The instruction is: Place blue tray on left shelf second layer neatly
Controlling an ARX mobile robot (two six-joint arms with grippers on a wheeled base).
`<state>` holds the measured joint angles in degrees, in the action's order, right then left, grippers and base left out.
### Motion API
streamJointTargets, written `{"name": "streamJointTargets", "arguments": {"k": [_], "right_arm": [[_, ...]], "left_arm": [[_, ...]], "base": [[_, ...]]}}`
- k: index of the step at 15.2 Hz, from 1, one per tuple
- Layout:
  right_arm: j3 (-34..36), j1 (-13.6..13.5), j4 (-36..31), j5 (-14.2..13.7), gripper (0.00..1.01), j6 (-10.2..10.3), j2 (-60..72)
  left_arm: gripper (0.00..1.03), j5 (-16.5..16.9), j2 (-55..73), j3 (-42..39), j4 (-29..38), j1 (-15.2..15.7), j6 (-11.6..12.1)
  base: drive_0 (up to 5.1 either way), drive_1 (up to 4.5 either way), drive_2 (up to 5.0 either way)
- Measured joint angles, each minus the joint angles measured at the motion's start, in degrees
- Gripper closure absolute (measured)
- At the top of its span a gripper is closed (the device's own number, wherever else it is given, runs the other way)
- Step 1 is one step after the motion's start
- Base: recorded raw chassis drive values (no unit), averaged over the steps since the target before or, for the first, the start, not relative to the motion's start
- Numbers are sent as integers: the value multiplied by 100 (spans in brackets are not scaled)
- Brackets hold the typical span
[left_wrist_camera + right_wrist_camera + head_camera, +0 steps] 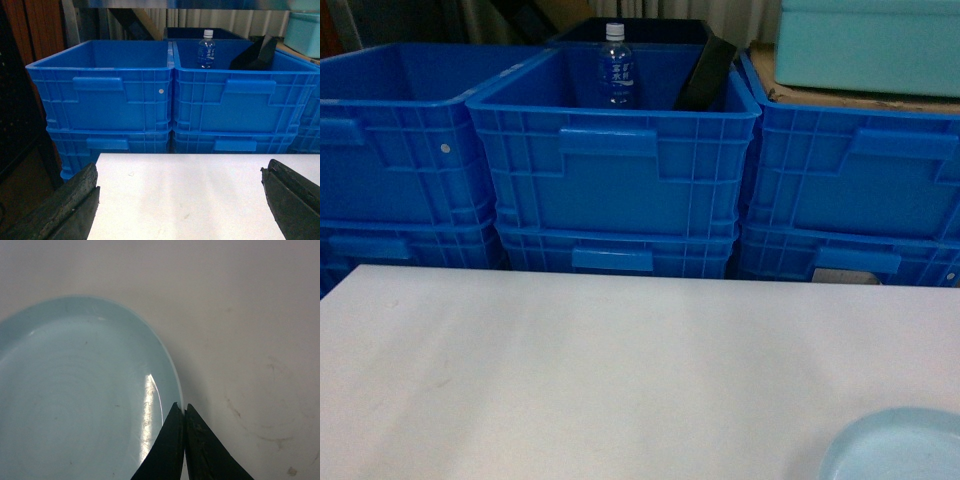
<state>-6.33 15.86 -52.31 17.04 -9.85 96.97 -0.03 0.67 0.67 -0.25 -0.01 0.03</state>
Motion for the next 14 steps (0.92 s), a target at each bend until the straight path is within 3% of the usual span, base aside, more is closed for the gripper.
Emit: {"name": "streamJointTargets", "arguments": {"k": [2,6,14], "right_arm": [[271,-254,535,31,99,-15,-1421],[306,-393,1790,101,99,-7,-3827],[138,-592,2986,295,99,39,-5912]], "left_arm": [[5,0,0,0,0,0,0],[5,0,0,0,0,0,0],[5,0,0,0,0,0,0]], "base": [[0,0,0],[0,0,0],[0,0,0]]}}
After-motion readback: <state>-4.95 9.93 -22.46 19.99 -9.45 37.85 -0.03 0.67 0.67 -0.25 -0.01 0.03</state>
